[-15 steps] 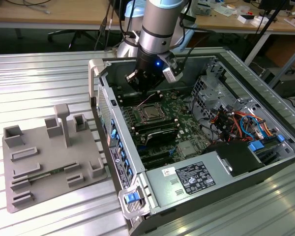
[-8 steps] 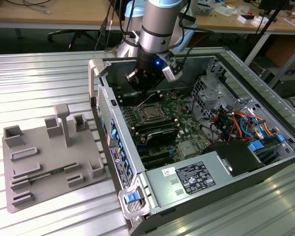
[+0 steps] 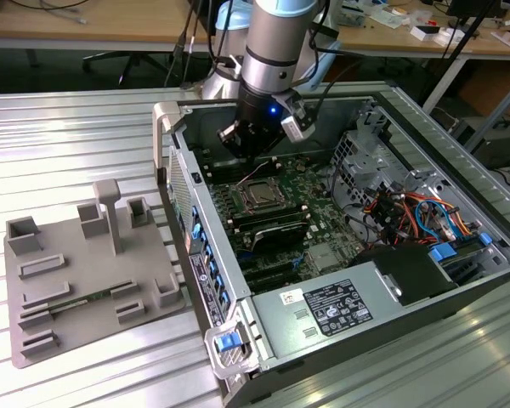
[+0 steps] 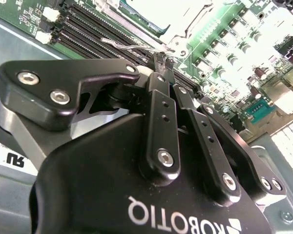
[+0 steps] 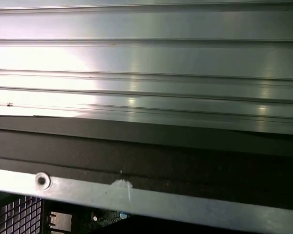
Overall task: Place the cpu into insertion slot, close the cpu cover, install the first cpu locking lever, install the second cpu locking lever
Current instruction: 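Install the first cpu locking lever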
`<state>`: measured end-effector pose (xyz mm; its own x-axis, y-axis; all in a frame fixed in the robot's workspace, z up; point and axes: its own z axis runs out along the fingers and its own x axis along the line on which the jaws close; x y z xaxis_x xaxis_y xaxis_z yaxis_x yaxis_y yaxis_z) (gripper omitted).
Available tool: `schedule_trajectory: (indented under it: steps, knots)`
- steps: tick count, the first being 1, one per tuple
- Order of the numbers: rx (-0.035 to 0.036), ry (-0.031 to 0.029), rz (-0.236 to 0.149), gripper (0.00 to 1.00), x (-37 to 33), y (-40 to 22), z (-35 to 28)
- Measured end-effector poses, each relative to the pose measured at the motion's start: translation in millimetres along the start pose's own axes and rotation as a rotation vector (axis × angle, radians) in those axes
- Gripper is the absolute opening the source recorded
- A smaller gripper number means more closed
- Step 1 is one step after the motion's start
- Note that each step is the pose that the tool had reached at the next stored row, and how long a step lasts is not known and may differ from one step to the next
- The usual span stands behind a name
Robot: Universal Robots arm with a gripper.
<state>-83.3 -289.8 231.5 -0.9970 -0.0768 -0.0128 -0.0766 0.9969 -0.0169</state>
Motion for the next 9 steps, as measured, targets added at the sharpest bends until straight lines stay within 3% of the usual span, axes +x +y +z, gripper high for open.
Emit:
schedule_trajectory:
  steps: [9]
  knots:
    - [-0.0002,0.0000,0.000,0.11,-6.1,1.8,2.5]
